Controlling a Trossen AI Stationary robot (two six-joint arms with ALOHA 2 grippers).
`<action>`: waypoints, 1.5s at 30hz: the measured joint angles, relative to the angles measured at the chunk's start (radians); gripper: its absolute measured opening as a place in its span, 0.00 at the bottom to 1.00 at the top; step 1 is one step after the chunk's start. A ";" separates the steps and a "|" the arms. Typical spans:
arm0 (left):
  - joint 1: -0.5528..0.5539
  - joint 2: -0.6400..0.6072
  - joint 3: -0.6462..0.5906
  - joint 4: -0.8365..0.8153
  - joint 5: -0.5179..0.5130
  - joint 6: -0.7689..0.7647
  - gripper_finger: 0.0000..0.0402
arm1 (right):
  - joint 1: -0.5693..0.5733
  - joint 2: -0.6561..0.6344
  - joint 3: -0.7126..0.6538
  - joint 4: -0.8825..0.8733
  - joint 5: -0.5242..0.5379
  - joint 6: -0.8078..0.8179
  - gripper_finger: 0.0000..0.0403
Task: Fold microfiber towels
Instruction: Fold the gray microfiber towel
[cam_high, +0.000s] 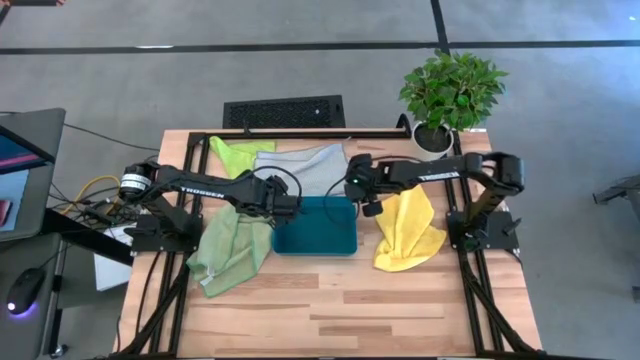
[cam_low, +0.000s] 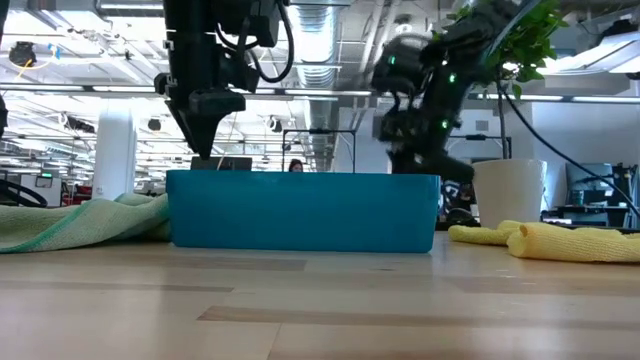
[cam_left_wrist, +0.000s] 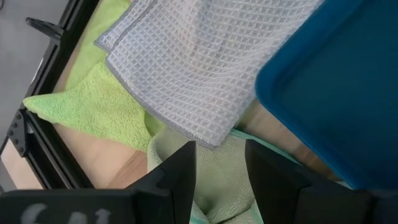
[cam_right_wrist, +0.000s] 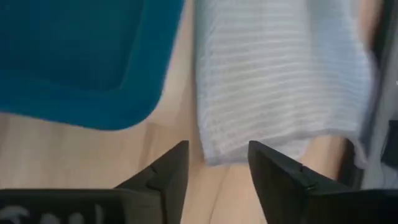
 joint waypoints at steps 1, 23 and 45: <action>0.000 0.000 0.000 0.000 0.000 0.000 0.33 | -0.004 0.015 -0.004 -0.013 0.001 -0.021 0.49; 0.000 0.000 0.000 0.000 0.005 -0.017 0.33 | -0.070 0.096 -0.002 0.083 0.016 -0.018 0.45; 0.000 0.000 0.000 0.000 0.008 -0.016 0.33 | -0.072 0.136 0.002 0.095 -0.030 -0.069 0.40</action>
